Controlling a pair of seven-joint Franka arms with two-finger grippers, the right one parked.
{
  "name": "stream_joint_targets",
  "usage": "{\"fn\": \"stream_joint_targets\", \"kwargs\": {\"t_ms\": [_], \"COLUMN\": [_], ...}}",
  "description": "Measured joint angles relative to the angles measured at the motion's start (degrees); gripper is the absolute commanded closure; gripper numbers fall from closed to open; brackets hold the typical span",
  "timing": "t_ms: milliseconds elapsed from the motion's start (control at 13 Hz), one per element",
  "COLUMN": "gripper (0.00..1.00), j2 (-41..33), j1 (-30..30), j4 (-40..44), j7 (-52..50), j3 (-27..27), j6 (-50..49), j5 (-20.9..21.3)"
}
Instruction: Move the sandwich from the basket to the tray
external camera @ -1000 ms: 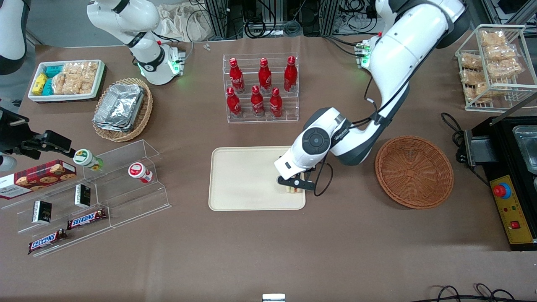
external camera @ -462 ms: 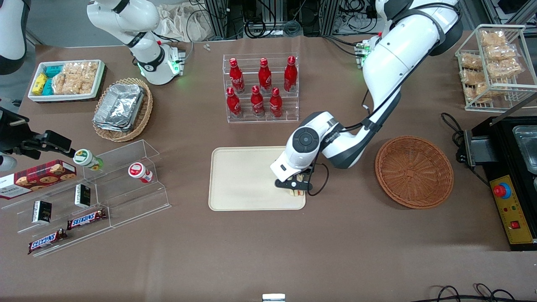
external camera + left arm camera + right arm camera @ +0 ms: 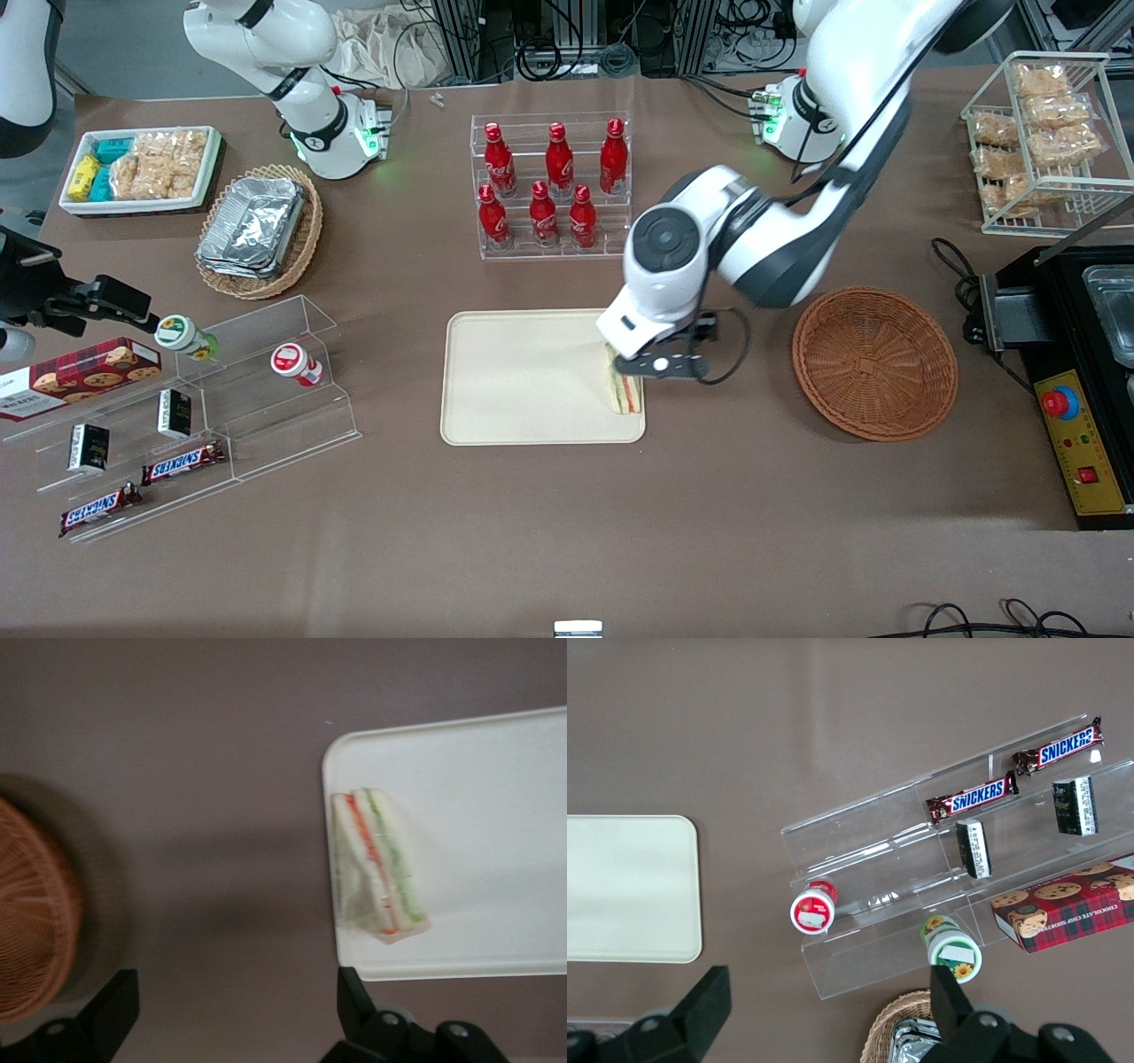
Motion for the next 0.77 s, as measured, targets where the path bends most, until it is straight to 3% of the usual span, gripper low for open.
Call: {"fn": "stream_joint_targets", "kwargs": {"t_ms": [308, 769], "gripper": [0.01, 0.00], "j2": [-7.1, -12.8], "j1": [9.3, 24.6], "j4": [0.0, 1.7], "j7": [13.4, 26.4], "j3": [0.3, 0.7], "j6": [-8.8, -19.4], "j5": [-3.3, -4.4]}}
